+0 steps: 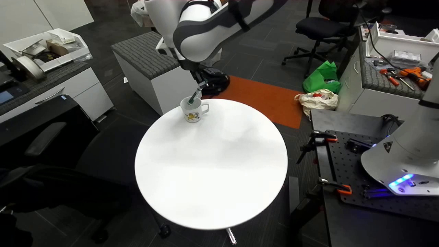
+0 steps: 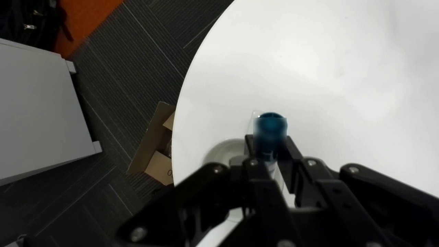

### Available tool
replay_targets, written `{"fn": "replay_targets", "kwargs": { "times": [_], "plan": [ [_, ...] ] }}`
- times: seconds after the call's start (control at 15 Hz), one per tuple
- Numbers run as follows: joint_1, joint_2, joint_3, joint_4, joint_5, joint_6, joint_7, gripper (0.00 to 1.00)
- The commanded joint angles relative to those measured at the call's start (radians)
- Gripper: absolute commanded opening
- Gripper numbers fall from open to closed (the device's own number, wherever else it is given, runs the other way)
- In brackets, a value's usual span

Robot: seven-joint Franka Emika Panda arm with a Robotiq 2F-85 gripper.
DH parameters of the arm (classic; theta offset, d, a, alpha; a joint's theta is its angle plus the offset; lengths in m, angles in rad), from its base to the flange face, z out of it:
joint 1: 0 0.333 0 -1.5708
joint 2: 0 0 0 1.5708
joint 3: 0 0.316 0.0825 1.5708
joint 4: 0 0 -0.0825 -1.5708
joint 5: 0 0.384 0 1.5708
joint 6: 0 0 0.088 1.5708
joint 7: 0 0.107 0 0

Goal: Take the marker from the cup and put it on the table

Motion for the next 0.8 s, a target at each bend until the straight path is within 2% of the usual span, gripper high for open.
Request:
{"fn": "replay_targets", "kwargs": {
  "times": [0.0,0.33,0.73],
  "plan": [
    [0.006,-0.151,0.001,-0.177,-0.007,0.082,0.025,0.05],
    [0.014,-0.239,0.019,-0.285,0.011,0.223,0.023,0.05],
    [0.05,-0.206,0.065,-0.32,0.051,0.399,0.042,0.05]
  ]
}}
